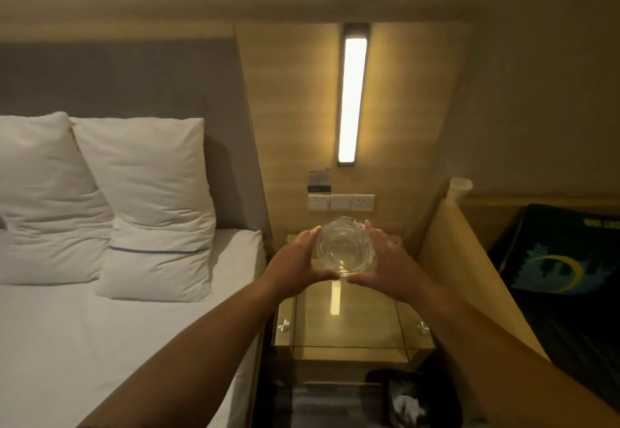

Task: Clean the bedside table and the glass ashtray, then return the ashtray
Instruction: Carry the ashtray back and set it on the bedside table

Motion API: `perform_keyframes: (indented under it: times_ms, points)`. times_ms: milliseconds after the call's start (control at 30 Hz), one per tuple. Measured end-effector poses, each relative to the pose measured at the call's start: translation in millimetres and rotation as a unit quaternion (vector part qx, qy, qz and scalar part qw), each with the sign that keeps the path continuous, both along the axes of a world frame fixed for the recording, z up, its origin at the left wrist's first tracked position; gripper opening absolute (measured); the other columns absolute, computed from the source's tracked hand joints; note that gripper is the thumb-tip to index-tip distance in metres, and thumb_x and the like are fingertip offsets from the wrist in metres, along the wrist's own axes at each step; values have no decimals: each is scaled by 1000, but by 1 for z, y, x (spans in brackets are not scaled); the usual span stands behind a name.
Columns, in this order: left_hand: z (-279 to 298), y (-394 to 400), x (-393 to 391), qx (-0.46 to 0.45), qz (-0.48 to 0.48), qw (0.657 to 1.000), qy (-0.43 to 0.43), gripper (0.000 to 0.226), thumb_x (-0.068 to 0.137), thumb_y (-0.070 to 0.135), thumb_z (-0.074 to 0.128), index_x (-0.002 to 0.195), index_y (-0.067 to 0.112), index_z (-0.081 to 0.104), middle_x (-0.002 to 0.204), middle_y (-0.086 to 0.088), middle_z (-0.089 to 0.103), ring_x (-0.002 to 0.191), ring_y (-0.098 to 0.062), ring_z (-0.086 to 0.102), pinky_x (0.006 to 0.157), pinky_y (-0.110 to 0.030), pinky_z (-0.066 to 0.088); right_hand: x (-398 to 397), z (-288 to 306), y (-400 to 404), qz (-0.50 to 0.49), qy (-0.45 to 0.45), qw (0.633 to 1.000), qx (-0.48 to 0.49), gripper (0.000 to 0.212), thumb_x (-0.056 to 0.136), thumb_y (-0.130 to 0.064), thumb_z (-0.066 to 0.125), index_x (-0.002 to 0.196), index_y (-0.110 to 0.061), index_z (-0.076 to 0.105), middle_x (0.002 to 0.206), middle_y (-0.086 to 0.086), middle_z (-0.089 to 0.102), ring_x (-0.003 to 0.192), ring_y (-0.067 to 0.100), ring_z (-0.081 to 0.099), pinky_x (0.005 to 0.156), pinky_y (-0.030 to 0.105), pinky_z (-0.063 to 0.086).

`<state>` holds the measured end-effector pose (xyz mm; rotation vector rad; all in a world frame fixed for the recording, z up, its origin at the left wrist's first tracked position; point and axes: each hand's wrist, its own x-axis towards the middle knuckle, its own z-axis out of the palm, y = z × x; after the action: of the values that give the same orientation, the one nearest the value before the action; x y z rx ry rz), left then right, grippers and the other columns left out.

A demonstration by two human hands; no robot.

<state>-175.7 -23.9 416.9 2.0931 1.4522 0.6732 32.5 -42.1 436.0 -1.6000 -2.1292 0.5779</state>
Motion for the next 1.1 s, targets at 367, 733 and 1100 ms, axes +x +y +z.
perform_keyframes:
  times_ms: [367,733,1100]
  points:
    - [-63,118,-33,-67,81,994,27,100,67,57,79,147,27,29,144,3,46,126,-15,50,99,-36,48,-32,-58,148,67,-3,996,-51,119,64,-50,82,152,-20,8,157,0,23,138,20,33,102,34,40]
    - [-146,230,-51,-130,140,982,4,96,66,58,79,145,37,28,146,8,43,126,-14,50,97,-29,45,-57,-145,286,114,-24,987,-108,122,63,-58,79,151,-26,1,157,-3,20,138,17,31,104,32,40]
    - [-306,327,-79,-168,120,978,6,91,72,42,80,146,38,28,136,15,44,120,-6,48,92,-21,39,-79,-313,378,97,-5,982,-160,116,68,-49,79,152,-23,4,158,1,17,141,18,26,110,28,28]
